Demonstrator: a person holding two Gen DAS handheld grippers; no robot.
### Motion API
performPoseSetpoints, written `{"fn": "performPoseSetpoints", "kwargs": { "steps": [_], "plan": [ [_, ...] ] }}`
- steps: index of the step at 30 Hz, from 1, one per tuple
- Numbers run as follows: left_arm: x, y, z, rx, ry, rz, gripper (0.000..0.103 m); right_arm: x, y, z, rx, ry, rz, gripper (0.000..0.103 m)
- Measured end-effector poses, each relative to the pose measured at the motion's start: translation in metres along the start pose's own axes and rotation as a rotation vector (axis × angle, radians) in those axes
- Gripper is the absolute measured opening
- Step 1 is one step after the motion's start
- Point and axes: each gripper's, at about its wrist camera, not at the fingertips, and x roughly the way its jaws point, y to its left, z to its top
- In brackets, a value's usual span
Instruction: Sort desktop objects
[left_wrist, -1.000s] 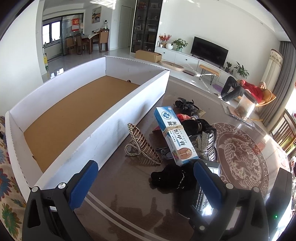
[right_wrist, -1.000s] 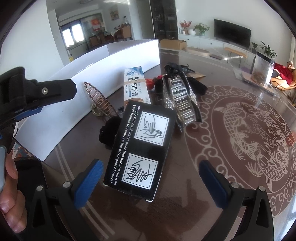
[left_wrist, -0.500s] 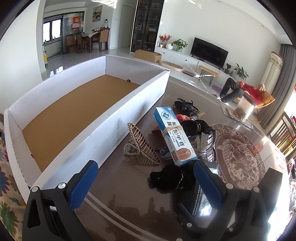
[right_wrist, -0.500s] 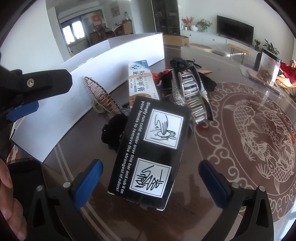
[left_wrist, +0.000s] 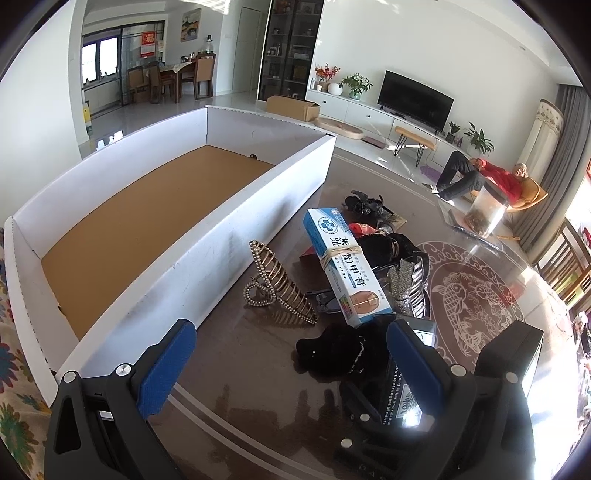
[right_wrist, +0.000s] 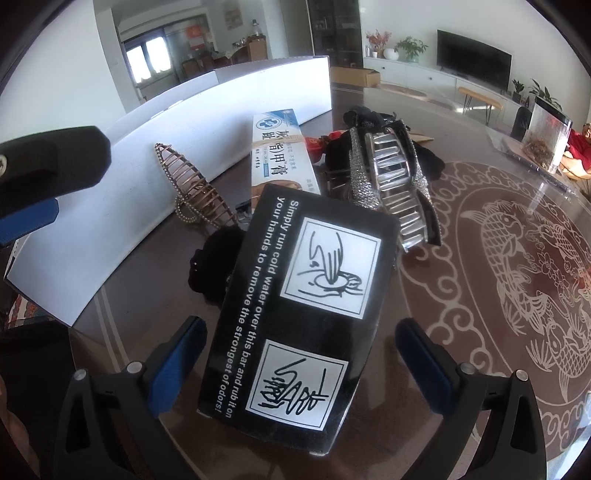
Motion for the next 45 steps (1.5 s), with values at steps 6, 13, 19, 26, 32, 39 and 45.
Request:
{"fn": "performPoseSetpoints", "kwargs": {
  "steps": [6,13,19,26,32,39,45],
  "plan": [
    [0.002,0.001,-0.002,-0.006,0.022,-0.024,0.103,-0.005,-0.031,0.001,0.082,-0.012,-0.112,0.059],
    [0.023,-0.016,-0.010,0.075,0.122,-0.010,0.103,-0.029,-0.094,-0.022,0.137,-0.005,-0.229,0.066],
    [0.055,-0.031,-0.017,0.137,0.258,0.009,0.103,-0.042,-0.106,-0.047,0.105,-0.012,-0.238,0.094],
    [0.090,-0.045,-0.006,0.167,0.303,0.060,0.103,-0.038,-0.108,-0.047,0.142,-0.007,-0.260,0.099],
    [0.119,-0.073,-0.007,0.188,0.310,-0.025,0.103,-0.040,-0.110,-0.048,0.153,-0.009,-0.242,0.103],
    [0.095,-0.119,-0.043,0.501,0.315,-0.138,0.100,-0.041,-0.111,-0.050,0.127,-0.005,-0.227,0.103],
    [0.088,-0.100,-0.024,0.401,0.283,-0.122,0.100,-0.047,-0.116,-0.059,0.102,0.003,-0.228,0.103]
  ]
}}
